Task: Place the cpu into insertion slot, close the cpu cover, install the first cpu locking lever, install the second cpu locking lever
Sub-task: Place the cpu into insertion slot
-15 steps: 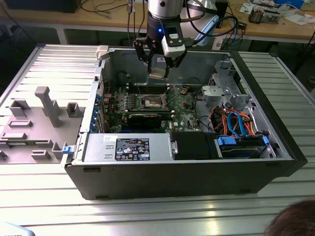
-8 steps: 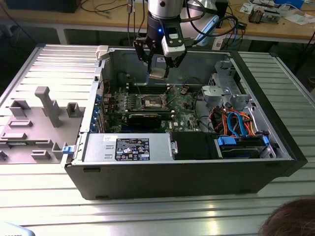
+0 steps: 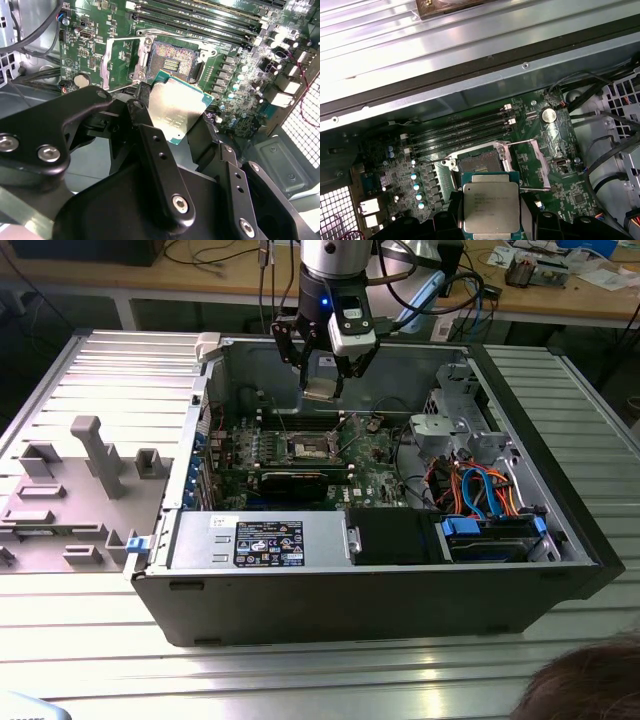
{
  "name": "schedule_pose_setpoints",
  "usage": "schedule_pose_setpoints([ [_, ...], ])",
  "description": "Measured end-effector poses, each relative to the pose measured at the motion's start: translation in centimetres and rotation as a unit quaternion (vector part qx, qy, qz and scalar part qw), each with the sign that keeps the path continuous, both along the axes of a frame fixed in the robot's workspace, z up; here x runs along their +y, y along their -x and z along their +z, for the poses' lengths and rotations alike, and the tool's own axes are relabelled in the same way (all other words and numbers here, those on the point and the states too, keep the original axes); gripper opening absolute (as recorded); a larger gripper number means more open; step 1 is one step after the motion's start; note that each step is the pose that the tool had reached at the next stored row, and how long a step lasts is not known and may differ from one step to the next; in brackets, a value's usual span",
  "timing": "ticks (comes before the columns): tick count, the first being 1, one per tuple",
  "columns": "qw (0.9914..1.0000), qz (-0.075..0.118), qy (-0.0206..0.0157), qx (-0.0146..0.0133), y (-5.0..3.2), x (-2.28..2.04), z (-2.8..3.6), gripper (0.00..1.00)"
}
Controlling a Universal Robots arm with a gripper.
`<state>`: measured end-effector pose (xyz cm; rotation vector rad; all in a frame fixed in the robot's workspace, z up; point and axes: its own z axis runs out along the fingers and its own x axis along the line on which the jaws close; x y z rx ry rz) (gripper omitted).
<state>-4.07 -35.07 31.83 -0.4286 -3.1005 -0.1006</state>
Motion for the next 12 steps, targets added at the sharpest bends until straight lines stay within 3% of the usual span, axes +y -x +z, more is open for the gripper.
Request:
schedule_pose_setpoints([
  [12, 0.99999, -0.005, 0.0, 0.0, 0.0, 0.0, 0.0, 0.55],
])
